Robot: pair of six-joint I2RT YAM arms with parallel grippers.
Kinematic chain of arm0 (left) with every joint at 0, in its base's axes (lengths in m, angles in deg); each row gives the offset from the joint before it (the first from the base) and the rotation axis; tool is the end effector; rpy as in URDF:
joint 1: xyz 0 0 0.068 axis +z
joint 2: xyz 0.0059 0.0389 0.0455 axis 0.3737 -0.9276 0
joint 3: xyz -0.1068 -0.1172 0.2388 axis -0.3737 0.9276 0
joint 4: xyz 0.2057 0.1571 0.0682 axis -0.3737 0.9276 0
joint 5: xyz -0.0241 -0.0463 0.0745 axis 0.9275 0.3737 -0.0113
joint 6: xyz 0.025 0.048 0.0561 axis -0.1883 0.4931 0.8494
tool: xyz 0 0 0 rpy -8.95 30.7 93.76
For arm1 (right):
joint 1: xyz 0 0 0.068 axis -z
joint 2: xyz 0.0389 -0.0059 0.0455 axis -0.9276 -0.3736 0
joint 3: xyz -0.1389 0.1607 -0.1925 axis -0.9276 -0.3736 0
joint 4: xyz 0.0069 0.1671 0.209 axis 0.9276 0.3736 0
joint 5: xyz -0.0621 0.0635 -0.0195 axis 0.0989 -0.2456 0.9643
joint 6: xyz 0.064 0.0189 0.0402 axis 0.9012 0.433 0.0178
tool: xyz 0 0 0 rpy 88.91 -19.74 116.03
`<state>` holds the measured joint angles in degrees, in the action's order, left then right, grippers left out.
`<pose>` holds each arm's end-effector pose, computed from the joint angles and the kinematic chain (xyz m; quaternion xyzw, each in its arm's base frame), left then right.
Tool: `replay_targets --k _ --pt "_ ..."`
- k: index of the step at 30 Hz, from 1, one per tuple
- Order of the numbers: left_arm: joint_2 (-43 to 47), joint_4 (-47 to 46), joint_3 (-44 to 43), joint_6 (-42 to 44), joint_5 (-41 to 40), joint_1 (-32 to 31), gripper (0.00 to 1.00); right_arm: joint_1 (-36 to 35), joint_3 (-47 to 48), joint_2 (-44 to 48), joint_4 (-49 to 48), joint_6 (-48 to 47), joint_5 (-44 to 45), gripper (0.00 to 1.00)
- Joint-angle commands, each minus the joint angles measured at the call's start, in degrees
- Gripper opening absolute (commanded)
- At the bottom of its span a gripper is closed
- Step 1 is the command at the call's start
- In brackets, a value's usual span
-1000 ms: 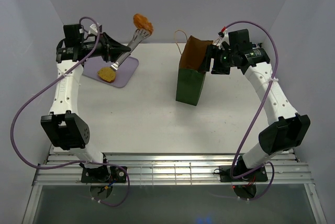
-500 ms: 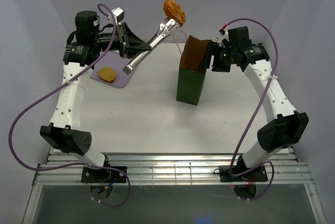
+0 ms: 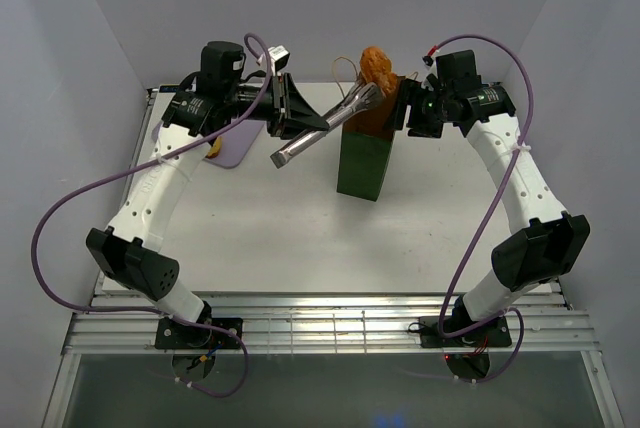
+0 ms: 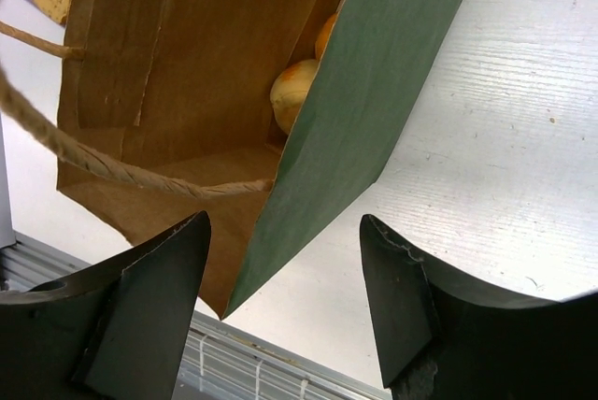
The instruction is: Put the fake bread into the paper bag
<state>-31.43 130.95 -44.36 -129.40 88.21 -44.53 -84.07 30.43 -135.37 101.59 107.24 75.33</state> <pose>0.2999 -0.1848 0.4608 0.0175 0.7954 -0.5985 0.0943 0.3550 0.1148 0.3921 0.0065 0.9098 0.2125 0.3564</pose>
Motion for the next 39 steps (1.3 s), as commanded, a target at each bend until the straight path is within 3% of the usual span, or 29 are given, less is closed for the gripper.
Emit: replay_targets --k 1,9,19,27,39 --pt "1.5 2.1 1.3 1.4 -2.0 -0.3 0.00 0.7 2.6 0.4 0.2 0.0 1.1 0.71" --pt "0.2 3.0 2.2 1.9 -1.9 -0.4 0.03 0.8 2.5 0.1 -0.1 -0.2 0.0 0.70" --pt "-1.7 3.5 1.1 2.0 -2.7 -0.4 0.39 0.9 1.0 0.6 -0.8 -0.6 -2.5 0.71" --pt "-2.4 3.4 0.4 1.6 -3.5 -0.4 0.47 0.9 1.2 0.6 -1.0 -0.8 -2.7 0.70" --pt "-3.0 3.4 -0.6 1.7 -2.6 -0.4 0.49 0.8 0.7 0.9 -1.1 -1.1 -2.8 0.71"
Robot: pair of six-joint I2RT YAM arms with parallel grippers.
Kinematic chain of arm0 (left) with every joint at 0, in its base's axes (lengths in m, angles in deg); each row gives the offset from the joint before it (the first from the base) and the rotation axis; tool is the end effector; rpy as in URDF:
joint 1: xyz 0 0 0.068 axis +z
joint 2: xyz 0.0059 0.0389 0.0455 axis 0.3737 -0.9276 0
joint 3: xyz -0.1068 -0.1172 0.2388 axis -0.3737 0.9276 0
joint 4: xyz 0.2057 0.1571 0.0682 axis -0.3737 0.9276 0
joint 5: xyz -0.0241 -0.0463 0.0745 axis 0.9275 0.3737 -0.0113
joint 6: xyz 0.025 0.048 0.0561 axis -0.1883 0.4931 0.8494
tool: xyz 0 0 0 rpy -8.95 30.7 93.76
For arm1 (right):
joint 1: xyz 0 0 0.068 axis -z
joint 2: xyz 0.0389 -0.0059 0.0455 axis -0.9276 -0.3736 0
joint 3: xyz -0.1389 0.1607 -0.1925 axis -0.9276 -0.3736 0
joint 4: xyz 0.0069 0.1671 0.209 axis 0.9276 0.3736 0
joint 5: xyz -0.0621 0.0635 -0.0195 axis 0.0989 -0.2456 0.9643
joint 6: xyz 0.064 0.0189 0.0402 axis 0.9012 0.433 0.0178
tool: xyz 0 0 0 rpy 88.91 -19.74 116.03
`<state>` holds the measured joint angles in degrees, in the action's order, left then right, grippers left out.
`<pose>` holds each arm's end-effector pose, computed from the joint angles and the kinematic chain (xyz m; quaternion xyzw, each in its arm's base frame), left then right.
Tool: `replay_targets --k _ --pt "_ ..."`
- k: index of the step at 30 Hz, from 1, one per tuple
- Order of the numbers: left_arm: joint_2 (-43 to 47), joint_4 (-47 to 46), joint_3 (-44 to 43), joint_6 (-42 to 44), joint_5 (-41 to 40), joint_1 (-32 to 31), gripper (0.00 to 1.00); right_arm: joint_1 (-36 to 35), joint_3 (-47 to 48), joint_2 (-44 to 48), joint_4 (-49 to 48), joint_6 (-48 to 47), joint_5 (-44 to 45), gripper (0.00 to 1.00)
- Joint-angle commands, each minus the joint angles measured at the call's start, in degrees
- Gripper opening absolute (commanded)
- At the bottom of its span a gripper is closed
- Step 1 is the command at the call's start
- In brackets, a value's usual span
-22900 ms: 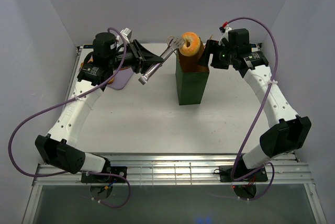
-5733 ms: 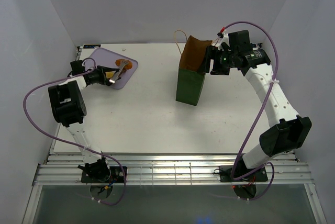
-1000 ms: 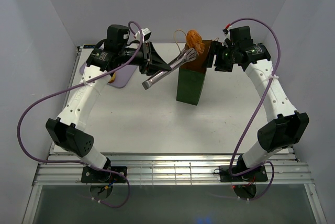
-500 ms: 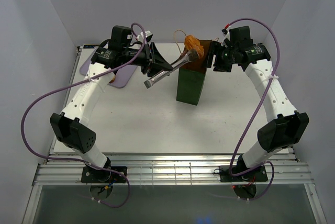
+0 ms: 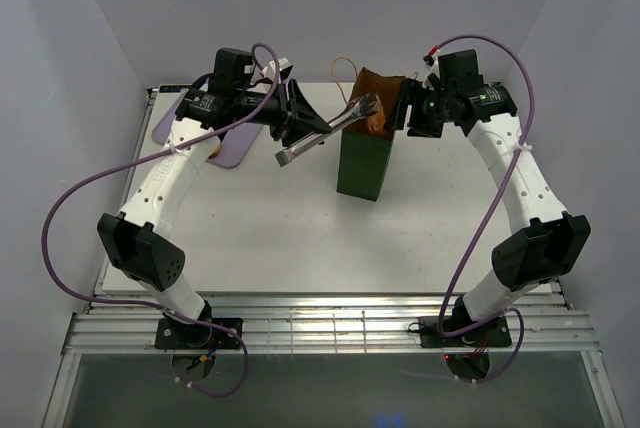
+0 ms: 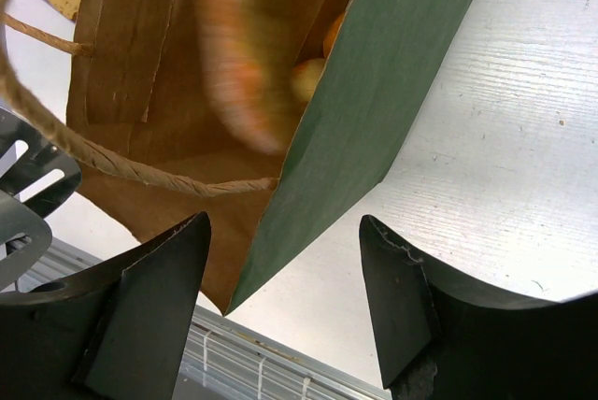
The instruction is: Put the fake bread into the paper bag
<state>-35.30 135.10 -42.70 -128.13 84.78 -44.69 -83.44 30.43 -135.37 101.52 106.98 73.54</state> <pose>0.3203 -0.1919 0.4198 -0.0304 0.8283 -0.5566 0.0566 0.3555 0.1128 0.3925 0.0029 0.9085 0.2231 0.3535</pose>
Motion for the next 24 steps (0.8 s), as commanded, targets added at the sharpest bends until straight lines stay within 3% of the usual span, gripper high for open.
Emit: replay_targets --k 1,14,20,24 --pt "0.9 -0.7 -2.2 0.3 0.9 -0.2 0.49 0.2 0.7 1.0 -1.0 -0.8 -1.1 0.71" --pt "-0.5 -1.6 -8.4 0.3 1.9 2.5 0.50 0.3 0.8 1.1 -0.9 -1.0 -1.4 0.71" --pt "0.5 -9.2 -11.8 -2.4 4.7 9.9 0.49 0.3 0.8 1.0 -0.9 -1.0 -1.6 0.71" --pt "4.0 -14.6 -7.8 -6.5 5.3 19.9 0.48 0.2 0.5 1.2 -1.1 -0.9 -1.7 0.71"
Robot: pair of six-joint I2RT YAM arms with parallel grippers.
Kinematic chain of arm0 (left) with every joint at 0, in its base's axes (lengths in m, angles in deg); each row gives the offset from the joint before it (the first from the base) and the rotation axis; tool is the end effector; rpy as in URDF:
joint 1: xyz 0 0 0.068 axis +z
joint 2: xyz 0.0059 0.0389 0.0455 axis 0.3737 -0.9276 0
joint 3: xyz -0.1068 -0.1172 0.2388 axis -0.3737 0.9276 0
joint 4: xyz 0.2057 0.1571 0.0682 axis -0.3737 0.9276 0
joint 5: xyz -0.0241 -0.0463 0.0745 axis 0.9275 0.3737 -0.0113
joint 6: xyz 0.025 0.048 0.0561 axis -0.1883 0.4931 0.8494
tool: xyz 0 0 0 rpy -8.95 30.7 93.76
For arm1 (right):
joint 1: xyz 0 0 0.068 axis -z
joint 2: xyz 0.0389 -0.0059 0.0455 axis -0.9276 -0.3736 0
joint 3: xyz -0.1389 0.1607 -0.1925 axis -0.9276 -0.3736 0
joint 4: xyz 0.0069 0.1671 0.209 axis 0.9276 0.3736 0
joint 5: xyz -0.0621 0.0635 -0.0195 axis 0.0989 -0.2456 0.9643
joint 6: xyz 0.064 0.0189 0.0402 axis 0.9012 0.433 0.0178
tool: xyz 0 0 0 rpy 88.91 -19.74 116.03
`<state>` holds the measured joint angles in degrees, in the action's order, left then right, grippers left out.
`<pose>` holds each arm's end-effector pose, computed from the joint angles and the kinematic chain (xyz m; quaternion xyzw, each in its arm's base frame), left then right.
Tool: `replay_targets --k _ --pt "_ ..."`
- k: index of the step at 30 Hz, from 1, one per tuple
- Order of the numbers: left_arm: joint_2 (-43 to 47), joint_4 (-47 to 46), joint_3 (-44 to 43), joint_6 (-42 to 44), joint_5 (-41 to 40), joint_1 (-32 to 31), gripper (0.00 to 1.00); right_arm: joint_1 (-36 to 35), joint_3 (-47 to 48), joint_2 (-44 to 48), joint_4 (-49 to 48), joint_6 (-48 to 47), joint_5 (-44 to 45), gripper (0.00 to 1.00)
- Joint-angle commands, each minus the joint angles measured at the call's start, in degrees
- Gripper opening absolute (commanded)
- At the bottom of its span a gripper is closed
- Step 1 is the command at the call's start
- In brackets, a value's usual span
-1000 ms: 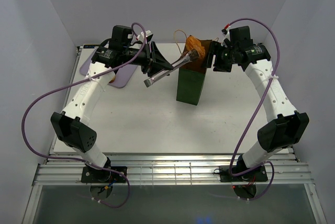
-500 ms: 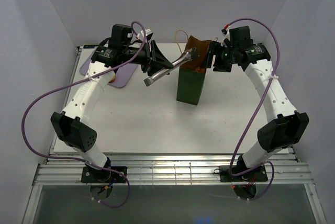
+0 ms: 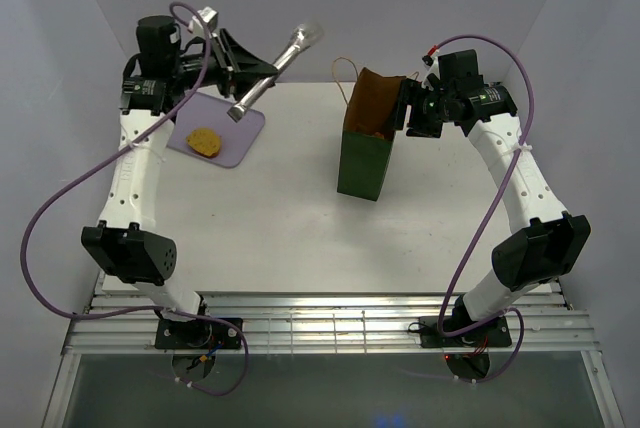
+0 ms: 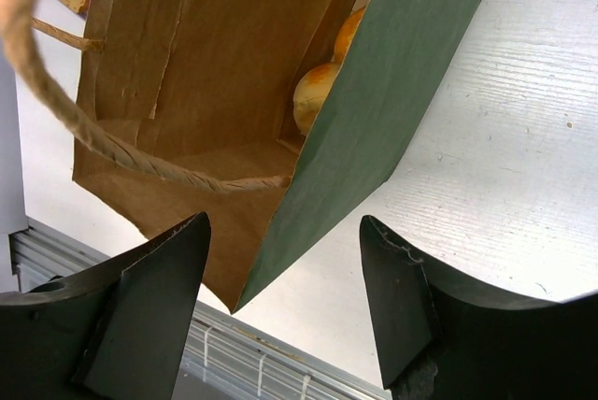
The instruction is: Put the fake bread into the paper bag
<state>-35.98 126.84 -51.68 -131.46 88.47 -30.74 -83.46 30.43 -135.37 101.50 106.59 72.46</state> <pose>0.3564 -0.1114 0.4827 -0.0574 0.7738 -0.5984 0.1993 0.3549 0.1141 0.3927 -0.0042 0.9076 0.2300 0.3512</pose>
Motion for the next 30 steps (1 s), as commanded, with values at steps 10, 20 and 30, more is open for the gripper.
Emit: replay_targets --k 10,20,30 --pt "14.1 -18.4 25.8 -16.8 1.5 30.0 0.46 0.2 -0.3 1.7 -1.9 -0.3 -1.5 0.71" --pt "6.2 4.9 21.3 5.9 -11.3 35.9 0.47 0.2 -0.9 1.9 -3.1 0.1 -3.0 0.71" --pt "2.0 3.5 28.8 14.9 -22.3 35.5 0.49 0.2 -5.7 3.5 -5.9 0.3 -5.2 0.72"
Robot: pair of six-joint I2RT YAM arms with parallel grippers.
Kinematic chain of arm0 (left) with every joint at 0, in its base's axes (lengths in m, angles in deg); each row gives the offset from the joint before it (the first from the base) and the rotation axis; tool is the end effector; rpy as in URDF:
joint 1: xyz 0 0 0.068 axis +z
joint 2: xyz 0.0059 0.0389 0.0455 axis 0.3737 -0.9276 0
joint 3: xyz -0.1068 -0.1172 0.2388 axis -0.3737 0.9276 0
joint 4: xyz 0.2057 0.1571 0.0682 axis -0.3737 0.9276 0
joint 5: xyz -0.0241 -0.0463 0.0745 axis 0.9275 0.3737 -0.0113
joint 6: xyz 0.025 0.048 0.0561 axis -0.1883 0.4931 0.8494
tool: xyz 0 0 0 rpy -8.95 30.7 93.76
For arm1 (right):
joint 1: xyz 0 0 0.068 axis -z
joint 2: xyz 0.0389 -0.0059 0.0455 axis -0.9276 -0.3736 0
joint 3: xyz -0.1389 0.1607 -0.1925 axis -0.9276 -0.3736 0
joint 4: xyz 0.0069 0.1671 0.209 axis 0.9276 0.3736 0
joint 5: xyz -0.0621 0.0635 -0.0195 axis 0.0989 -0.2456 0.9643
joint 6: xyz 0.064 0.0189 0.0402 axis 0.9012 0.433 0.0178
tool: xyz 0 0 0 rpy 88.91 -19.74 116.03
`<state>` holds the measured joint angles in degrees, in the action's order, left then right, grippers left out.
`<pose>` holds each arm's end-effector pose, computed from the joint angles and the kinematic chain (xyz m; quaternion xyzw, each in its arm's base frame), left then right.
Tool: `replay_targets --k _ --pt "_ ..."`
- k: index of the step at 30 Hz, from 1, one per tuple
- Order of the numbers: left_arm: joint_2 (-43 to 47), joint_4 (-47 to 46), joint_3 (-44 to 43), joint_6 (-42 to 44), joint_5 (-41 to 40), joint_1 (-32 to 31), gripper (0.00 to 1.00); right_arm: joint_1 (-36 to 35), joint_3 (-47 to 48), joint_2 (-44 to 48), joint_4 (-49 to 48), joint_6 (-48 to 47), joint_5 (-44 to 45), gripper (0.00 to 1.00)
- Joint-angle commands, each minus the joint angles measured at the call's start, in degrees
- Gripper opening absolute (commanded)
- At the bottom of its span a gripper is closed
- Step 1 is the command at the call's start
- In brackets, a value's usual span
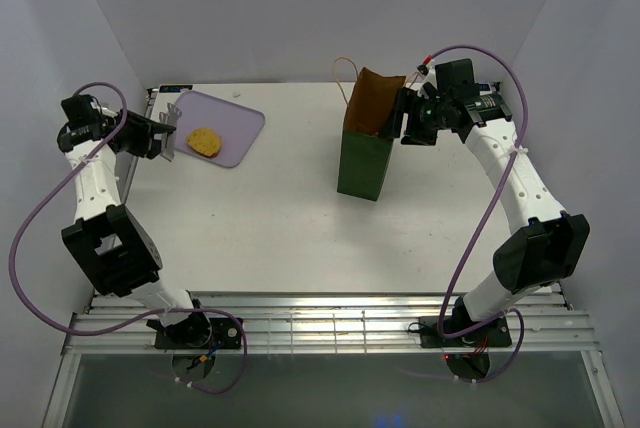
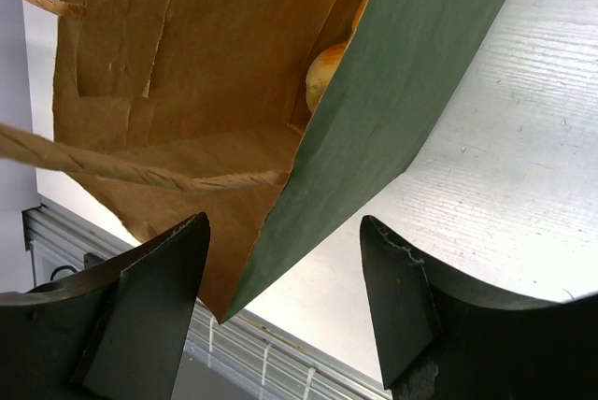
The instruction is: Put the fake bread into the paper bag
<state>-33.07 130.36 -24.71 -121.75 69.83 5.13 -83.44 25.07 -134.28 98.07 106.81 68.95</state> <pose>0.3479 0.1318 0.3267 -0.4484 0.7734 -0.3589 0.2685 0.3528 0.1174 0.3738 -0.0137 0.9074 0.2547 0.3341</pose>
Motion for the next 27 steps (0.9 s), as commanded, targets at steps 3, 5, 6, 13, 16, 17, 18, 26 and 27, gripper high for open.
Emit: replay_targets --k 3,5,6,13,16,17,18,26,27 --pt "-1.9 -2.4 6.1 6.5 -3.6 -0.6 0.49 0.2 0.3 2.2 -2.3 -0.1 -2.0 0.72" --pt "-2.3 -5.1 8.9 6.4 -3.9 -1.0 0.49 0.2 0.6 2.0 -2.3 -0.1 -2.4 0.72" --pt "-2.6 -6.0 9.5 6.4 -4.2 -1.5 0.49 0.2 0.7 1.9 -2.2 0.0 -2.7 0.72" --pt "-6.0 -11.2 11.3 6.4 -4.8 -3.3 0.49 0.2 0.7 2.1 -1.9 0.0 -3.2 0.72" --pt "-6.7 -11.2 11.3 7.2 -5.8 -3.3 0.49 0.2 0.5 2.4 -1.8 -0.1 -3.1 0.72" --pt "-6.9 -11.2 11.4 7.2 -5.9 -3.3 0.49 0.2 0.5 2.5 -1.7 -0.2 -2.9 0.72" --pt "-6.9 -11.3 11.5 7.1 -6.1 -3.3 0.49 0.1 0.4 2.5 -1.7 -0.2 -2.9 0.72" --pt "-8.9 -9.8 9.1 6.4 -6.1 -3.3 0.49 0.2 0.9 2.1 -1.8 -0.3 -2.7 0.72" --pt "-9.5 -8.8 8.2 6.2 -6.3 -3.3 0.49 0.2 0.9 2.1 -1.8 -0.3 -2.5 0.72"
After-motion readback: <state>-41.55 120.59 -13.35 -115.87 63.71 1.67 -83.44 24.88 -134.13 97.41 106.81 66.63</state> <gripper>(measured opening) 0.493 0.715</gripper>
